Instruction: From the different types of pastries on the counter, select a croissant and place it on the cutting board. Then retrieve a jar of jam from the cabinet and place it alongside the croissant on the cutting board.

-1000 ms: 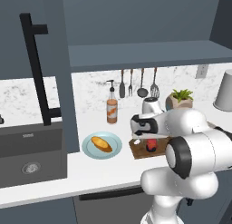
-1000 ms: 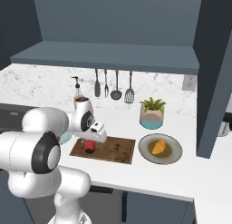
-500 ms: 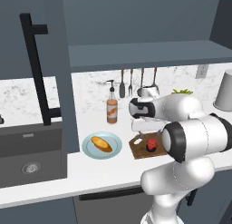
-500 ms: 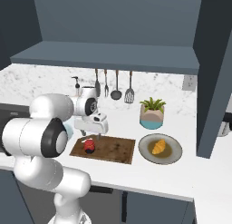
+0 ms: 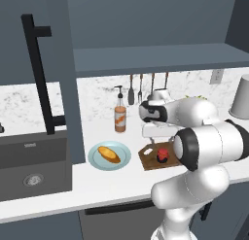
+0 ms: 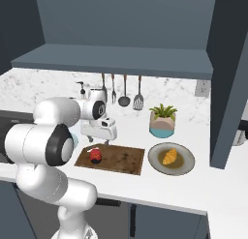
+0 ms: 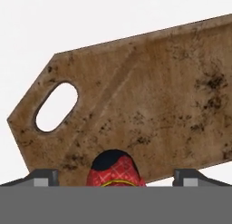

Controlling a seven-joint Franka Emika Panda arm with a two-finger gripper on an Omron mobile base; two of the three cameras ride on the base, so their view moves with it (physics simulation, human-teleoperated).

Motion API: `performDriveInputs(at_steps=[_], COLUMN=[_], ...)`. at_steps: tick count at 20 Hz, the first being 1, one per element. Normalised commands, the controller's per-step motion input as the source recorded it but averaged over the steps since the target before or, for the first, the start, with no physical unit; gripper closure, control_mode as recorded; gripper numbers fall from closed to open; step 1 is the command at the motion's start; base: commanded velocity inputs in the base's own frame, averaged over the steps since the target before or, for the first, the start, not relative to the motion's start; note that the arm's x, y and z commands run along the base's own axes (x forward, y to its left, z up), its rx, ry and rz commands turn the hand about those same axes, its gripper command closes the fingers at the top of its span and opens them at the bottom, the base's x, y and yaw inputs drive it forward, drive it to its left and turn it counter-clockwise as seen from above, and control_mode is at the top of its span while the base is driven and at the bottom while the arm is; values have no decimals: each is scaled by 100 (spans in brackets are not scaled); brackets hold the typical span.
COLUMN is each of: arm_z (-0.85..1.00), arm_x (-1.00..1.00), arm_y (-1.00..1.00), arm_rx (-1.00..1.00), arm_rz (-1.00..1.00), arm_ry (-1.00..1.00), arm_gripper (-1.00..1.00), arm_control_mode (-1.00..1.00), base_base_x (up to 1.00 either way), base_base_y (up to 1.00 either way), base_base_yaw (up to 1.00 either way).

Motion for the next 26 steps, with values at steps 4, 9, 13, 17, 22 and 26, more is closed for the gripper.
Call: performDriveInputs(at_steps=[4, 9, 13, 17, 22, 26], arm_z=[0, 0, 13, 28, 24, 3], arm_x=[-1, 0, 0, 0, 0, 0], arm_y=[-16, -16, -14, -29, -59, -71], arm_rx=[0, -3, -5, -4, 0, 0], arm_rz=[-10, -11, -9, -7, -6, -2], arm_ry=[-1, -13, -11, -6, -5, -13], arm_gripper=[-100, -100, -100, -100, -100, -100], arm_control_mode=[-100, -100, -100, -100, -100, -100], base_base_x=[0, 0, 0, 0, 0, 0], base_base_y=[0, 0, 0, 0, 0, 0], base_base_yaw=[0, 0, 0, 0, 0, 0])
